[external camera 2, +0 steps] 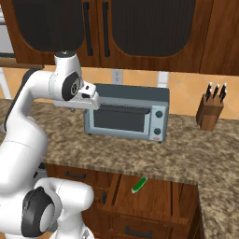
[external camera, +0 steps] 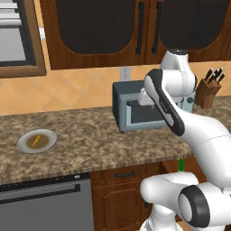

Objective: Pick up the knife from the drawer and place it on the cutting board. Then place the meat from the plate to the cutting board.

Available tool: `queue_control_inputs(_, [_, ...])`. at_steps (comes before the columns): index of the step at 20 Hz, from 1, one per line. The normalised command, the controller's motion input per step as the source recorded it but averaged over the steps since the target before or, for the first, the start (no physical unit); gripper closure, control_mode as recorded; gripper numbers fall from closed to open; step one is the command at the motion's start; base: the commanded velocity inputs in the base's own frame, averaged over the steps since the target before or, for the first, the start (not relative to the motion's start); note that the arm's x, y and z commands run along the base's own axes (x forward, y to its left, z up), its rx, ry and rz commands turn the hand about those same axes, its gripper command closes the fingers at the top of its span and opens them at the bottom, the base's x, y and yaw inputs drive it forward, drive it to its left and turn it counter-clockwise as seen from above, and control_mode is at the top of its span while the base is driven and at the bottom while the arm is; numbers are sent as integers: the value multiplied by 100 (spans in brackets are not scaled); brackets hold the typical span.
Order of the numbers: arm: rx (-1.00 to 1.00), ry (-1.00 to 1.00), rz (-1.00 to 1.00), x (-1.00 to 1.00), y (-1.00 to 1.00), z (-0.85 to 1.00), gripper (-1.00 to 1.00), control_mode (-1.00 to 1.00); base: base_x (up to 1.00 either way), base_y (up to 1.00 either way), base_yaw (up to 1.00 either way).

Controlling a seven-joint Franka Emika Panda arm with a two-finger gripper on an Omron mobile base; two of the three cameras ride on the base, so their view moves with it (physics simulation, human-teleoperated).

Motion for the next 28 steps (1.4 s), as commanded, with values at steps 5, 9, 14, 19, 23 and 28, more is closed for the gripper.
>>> queue_control_inputs(5, [0, 0, 0, 0, 0, 0, -100, 100, 0, 0, 0])
queue_control_inputs(9, [0, 0, 0, 0, 0, 0, -100, 100, 0, 0, 0])
queue_control_inputs(14, [0, 0, 0, 0, 0, 0, -100, 100, -26, -9, -2])
queue_control_inputs(19, [0, 0, 0, 0, 0, 0, -100, 100, -37, -7, -29])
queue_control_inputs(23, [0, 0, 0, 0, 0, 0, -100, 100, -31, 6, -41])
queue_control_inputs(28, [0, 0, 0, 0, 0, 0, -100, 100, -13, 49, -47])
